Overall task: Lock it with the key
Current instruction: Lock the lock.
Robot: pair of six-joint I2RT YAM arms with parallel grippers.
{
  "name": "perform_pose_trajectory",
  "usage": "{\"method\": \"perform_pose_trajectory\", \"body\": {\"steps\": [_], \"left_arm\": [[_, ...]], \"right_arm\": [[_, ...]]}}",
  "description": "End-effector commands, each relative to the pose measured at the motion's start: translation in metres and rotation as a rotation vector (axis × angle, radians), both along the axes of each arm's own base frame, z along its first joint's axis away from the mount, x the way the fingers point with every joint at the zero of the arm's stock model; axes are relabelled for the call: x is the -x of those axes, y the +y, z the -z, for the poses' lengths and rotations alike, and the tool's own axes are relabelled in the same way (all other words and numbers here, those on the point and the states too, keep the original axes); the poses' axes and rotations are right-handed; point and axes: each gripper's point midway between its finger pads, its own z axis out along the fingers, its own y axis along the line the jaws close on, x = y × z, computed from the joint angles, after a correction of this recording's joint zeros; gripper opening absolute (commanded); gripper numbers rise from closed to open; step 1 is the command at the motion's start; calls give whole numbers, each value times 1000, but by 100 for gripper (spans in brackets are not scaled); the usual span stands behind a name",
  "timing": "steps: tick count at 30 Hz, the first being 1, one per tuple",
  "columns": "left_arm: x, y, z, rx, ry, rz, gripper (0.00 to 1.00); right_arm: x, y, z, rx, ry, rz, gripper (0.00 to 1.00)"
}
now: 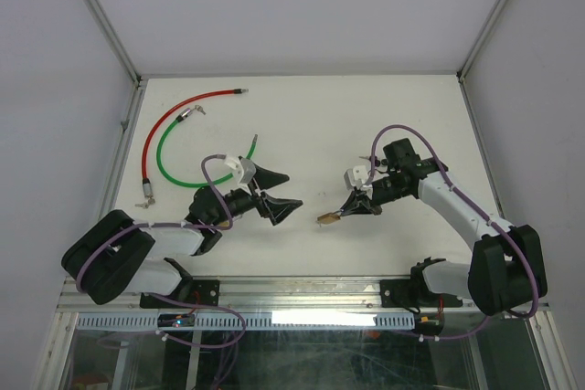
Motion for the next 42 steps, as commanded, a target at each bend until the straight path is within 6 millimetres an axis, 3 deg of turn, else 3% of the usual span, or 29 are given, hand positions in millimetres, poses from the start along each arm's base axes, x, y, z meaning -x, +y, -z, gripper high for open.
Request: {"method": "perform_pose_trajectory", "body": {"steps": [1,8,12,19,27,32,38,42], "left_arm": [[13,0,-31,80,-108,58,99],[30,-5,-36,74,-143,159,99],[29,-5,-33,54,-124,152,99],[17,-8,-6,15,-25,115,99],[16,-27,19,-11,20,219,97],[24,-30,20,-10,-52,287,95],[58,-35,19,13,-247,387,92],[67,-44,26,-24,-394,332,93]], "right_arm": [[-5,11,-34,-101,-62,-30,0],[-4,12,-35,-112,-63,-35,0],[-3,12,-38,-120,-75,-42,0],[0,13,-40,-131,-89,-55,0],[5,13,-42,-154,-104,-81,0],[8,14,-44,-169,-108,-92,0],[7,15,-45,-174,-95,-90,0],[8,16,-46,-181,-89,-92,0]]}}
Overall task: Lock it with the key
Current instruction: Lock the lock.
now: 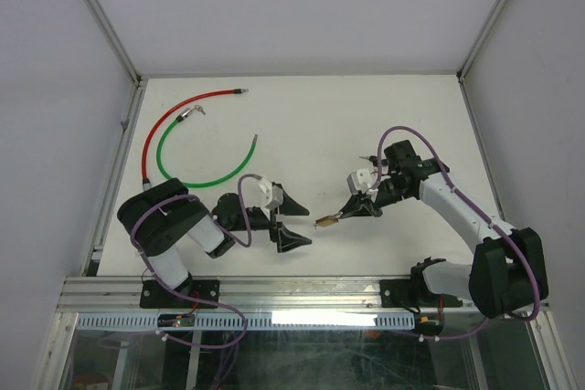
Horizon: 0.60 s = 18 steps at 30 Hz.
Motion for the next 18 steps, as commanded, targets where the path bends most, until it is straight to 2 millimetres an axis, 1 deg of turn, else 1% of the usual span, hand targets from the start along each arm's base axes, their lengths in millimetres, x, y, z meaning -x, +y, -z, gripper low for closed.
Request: {"method": "perform_pose_trajectory", "body": {"steps": [1,5,9,12,15,18], "left_arm": [[11,-9,-40,146,-395,-28,93],[-5,-10,-42,135,-440,-134,91],[-13,-14,-45,131,-447,-161,85],[-14,-20,-43,118,-429,-137,79],[-8,-24,-44,122,-425,-102,72],[-3,-26,-43,120,-417,-73,64]], "right_arm": [[-3,12,-35,-118,-65,-36,0],[-2,12,-34,-120,-59,-38,0],[-1,13,-30,-113,-52,-44,0],[-1,13,-27,-102,-48,-49,0],[-1,13,-23,-90,-43,-47,0],[-4,14,-21,-76,-38,-36,0]]}}
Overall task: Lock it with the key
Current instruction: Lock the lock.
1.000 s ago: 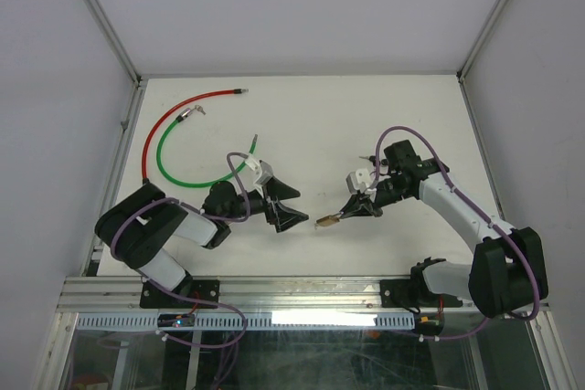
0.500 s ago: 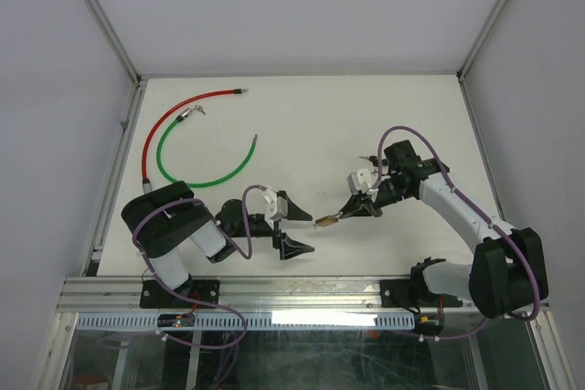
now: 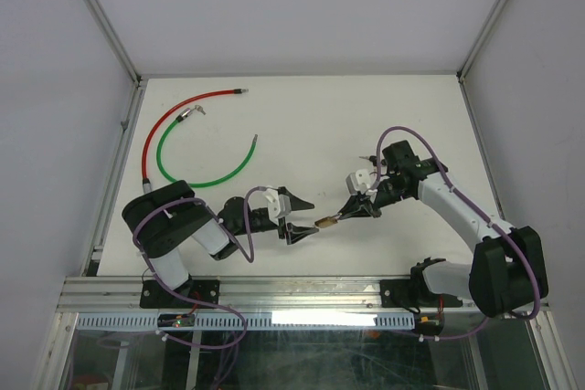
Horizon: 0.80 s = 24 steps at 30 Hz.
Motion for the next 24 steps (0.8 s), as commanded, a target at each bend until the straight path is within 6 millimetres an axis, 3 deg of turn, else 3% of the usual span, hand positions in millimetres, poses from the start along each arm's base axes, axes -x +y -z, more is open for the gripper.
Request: {"method": "perform_pose_trajectory", "body": {"steps": [1,5,24], "left_arm": [[8,-9,-44,129,-133,53,61],[8,-16,-37,86,-101,68,54],[4,-32,-19,-57,-67,74,47]], "right_arm": [[-8,11,-20,-67,-42,-20,0],[-7,13,-17,-52,-35,-25,0],[-11,16,-7,0,-38,-9,0]]}}
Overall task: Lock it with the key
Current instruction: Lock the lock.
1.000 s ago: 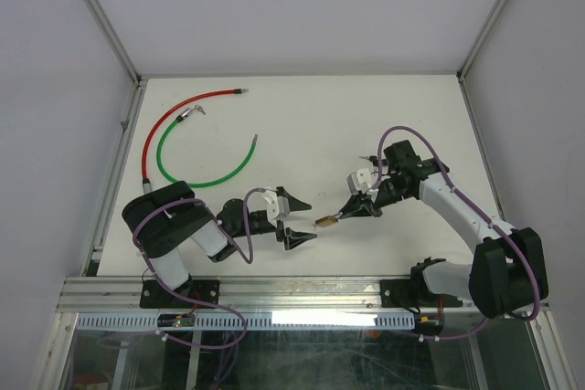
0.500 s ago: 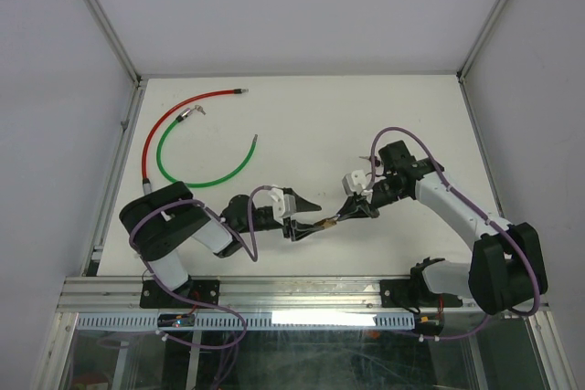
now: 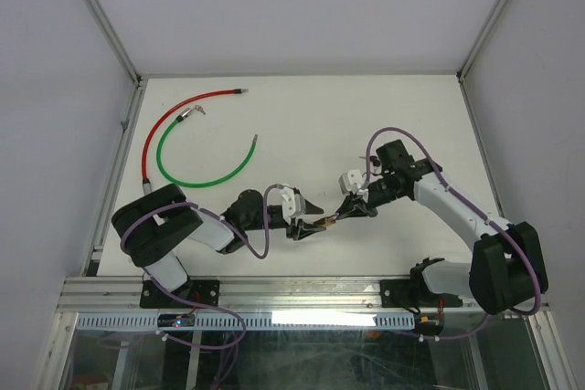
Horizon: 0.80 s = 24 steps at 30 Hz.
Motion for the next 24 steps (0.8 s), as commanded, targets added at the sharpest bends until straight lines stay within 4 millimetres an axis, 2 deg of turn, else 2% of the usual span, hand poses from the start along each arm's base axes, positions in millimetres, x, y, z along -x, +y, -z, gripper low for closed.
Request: {"method": "perform_pose_trajectory", "body": {"steps": [1,6,14,24], "left_arm": [[-1,-11,-19,32,-52,21,46],[-2,-13,-16,10,-39,25,37],[-5,-13,0,-49,-28,18,0],[-21,1,18,-91,-65,-101,0]], "right_arm": [[-8,10,-16,-54,-43,-16,0],[-8,12,-14,-42,-44,-19,0],[-7,14,-8,-17,-39,-21,0],[1,30,19,54,61,-57,0]]}}
